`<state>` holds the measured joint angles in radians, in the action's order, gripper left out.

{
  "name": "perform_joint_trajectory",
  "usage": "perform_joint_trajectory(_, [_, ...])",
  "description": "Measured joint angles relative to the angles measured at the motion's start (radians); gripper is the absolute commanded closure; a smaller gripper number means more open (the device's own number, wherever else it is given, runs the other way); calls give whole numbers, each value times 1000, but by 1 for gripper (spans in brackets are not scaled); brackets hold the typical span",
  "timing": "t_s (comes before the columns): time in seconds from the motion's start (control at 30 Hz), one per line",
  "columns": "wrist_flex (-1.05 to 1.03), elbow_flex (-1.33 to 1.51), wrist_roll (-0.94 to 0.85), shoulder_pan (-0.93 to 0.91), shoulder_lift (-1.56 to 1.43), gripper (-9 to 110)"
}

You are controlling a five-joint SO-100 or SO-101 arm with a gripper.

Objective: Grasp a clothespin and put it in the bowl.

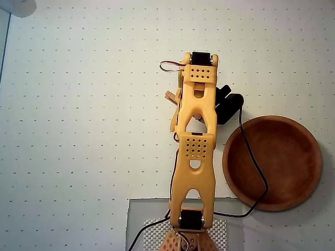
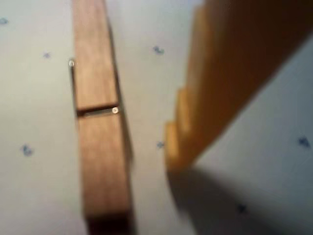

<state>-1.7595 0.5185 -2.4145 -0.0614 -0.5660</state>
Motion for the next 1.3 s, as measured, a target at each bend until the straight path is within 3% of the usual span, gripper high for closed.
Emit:
perform_joint_trajectory(0.6, [0, 0, 0, 0, 0, 60])
perform_joint_trajectory(0.97, [0, 0, 15, 0, 0, 86])
perform_joint_trajectory(1.3, [0, 0, 20, 0, 0, 102])
